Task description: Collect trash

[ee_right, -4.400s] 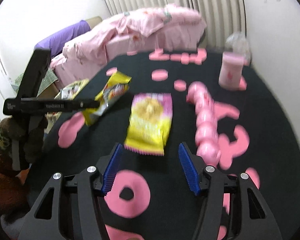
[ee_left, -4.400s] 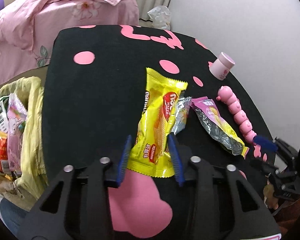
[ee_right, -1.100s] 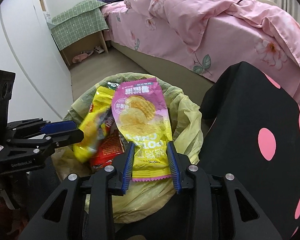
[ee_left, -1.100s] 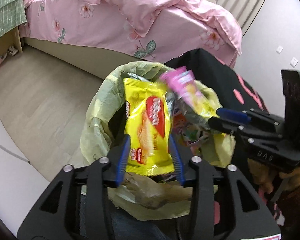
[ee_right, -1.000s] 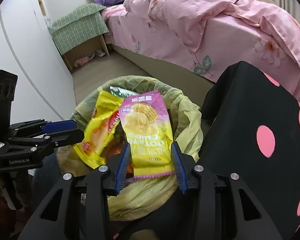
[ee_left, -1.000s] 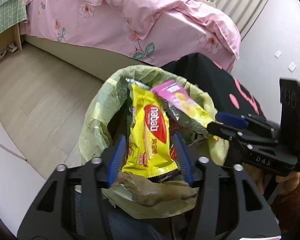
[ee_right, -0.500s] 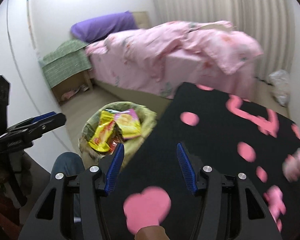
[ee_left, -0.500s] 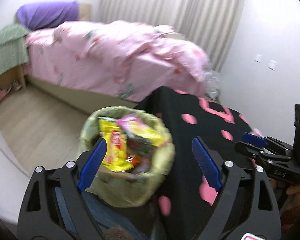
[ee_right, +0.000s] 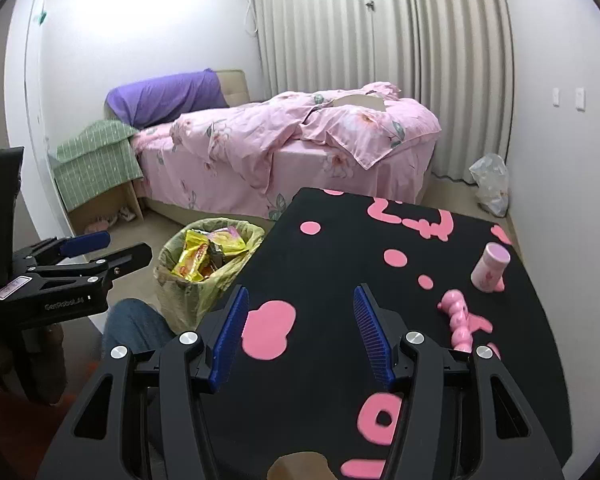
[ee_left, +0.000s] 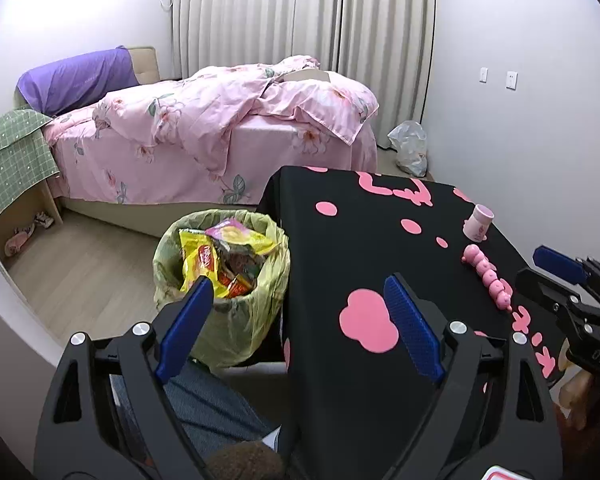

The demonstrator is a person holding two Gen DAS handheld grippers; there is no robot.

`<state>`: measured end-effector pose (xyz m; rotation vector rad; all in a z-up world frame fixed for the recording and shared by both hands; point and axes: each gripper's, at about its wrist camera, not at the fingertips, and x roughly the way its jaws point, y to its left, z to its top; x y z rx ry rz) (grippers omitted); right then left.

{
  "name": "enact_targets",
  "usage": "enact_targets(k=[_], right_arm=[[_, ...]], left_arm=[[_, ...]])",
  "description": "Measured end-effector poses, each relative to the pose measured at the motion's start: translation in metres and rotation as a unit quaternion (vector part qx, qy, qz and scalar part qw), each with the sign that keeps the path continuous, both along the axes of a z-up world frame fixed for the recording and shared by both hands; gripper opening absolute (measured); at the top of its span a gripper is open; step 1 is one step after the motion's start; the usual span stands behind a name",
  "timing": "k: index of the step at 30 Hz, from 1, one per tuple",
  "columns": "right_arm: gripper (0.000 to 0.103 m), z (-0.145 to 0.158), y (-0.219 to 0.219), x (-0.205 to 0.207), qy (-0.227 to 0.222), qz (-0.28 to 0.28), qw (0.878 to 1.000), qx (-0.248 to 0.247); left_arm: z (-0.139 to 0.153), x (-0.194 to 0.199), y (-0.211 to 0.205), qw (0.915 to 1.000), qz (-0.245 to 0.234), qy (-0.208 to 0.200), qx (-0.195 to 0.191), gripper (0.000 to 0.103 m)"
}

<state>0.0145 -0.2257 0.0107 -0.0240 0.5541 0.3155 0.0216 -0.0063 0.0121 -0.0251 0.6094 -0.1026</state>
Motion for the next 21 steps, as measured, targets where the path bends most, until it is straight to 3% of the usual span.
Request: enact_targets(k=[7, 21], right_arm=[[0.052, -0.012, 0.005, -0.006, 0.022, 0.004, 1.0, 0.005], [0.052, -0.011, 0.007, -0.01, 0.021, -0.003, 1.0, 0.0]], left_arm=[[0.002, -0.015, -0.002, 0.9999, 0.004, 0.002, 0.011, 0.083], [-0.002, -0.018, -0.004, 0.9999, -0.001, 0.012, 0.012, 0.083]])
